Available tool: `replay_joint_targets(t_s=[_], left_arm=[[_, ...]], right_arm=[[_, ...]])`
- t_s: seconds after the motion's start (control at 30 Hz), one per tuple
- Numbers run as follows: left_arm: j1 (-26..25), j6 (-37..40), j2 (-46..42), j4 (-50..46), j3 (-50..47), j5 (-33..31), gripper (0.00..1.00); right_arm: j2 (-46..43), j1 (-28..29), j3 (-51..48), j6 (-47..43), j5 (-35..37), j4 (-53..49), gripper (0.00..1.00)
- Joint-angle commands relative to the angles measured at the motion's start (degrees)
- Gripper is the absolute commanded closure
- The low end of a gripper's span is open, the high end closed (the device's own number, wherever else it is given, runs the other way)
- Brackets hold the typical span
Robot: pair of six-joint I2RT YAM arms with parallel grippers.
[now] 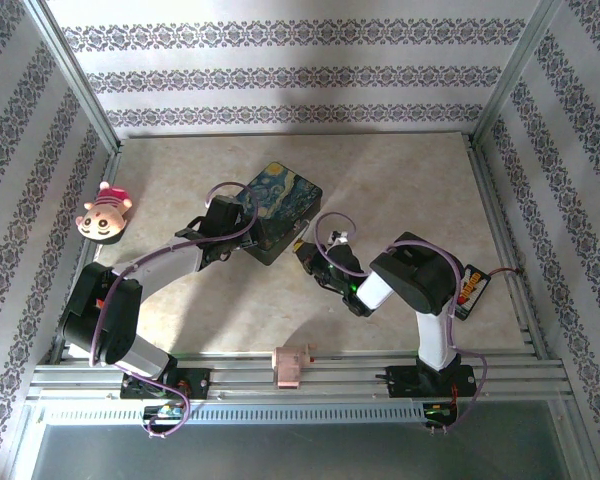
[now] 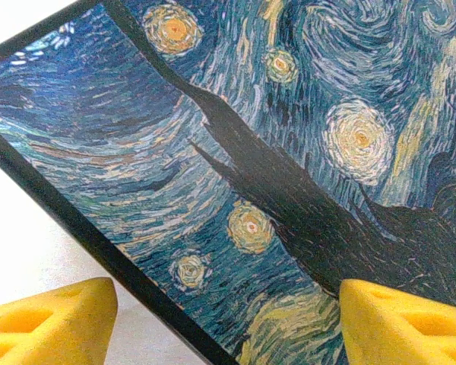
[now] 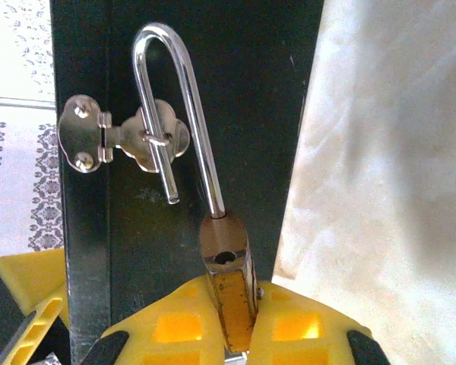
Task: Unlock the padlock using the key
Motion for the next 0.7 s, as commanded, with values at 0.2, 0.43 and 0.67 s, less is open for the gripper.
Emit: replay_joint_targets(t_s=[0.2,0.43,0.67], left_arm=[[2.49,0.04,2.14,-6.83,-2.29,-3.46,0.32],[2.58,-0.05,1.55,-7.01,-3.81,-3.19,0.38],[2.57,-0.20,0.99,-7.01,-5.07,-3.10,0.40]], right_arm=[[0.31,0.15,-2.74,0.85,4.88,3.35,1.00],[2.58,-1.11,0.19,1.57,4.40,6.26,1.00],[2.89,-1.51,0.53,2.18,6.05,8.93,1.00]])
